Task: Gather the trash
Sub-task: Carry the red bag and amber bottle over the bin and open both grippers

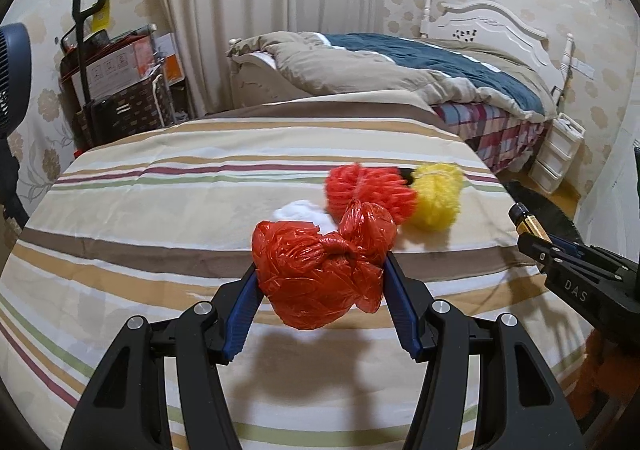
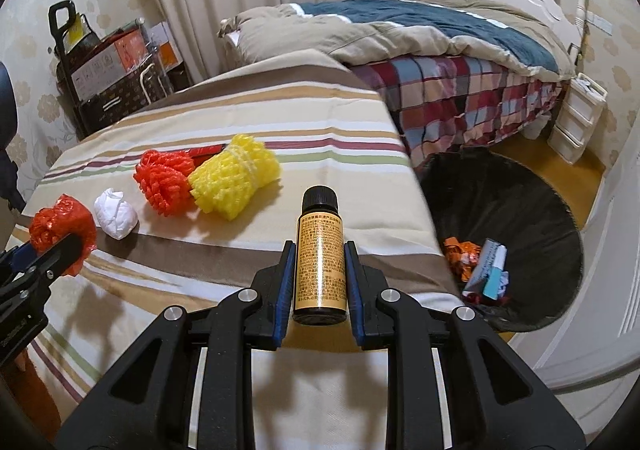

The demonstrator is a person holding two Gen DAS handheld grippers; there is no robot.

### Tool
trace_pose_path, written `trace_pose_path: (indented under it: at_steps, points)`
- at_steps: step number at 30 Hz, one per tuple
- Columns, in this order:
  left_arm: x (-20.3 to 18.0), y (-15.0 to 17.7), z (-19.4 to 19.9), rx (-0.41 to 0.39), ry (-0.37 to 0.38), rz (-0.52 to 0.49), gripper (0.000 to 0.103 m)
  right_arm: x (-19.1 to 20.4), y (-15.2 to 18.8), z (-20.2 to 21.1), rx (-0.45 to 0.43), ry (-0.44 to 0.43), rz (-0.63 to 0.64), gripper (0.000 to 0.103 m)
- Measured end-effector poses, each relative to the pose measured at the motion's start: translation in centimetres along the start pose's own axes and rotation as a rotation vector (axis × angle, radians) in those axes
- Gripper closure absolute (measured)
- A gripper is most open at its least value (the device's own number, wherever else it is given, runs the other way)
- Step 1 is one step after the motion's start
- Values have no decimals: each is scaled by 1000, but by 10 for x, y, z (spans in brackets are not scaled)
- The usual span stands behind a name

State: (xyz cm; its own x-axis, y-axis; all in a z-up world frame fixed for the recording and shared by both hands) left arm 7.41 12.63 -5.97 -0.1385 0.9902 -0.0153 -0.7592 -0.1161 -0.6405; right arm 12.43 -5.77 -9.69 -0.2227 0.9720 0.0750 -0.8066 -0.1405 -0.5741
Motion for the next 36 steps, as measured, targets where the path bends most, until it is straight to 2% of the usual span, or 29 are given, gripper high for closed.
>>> trace_pose_path:
  at_steps: [18,26,36]
  points:
    - [-86,-26,-4,-48,98,-126,45,-56,-1,44,-102,67,-77,80]
    - [-130,-36,-13,-54,146,-176,45,-90,-8,52,-128,107,-116,80]
    - [-181,-47,-33,-50,167,-239,45,-139,-12,50,-141,155,-184,80]
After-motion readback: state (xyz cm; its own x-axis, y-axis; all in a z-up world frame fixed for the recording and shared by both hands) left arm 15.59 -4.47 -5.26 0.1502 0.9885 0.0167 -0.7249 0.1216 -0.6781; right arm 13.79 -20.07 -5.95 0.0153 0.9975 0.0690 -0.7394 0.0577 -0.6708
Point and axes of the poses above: each gripper's, at about its wrist camera, not at the fingertips, and z roughly against the way its jaws point, x to its left, y to its underside, the point moved 7 cm from there along -z, roughly the way its jaws point, and after that the axes turned 8 degrees about x, right-handed, at the moved point
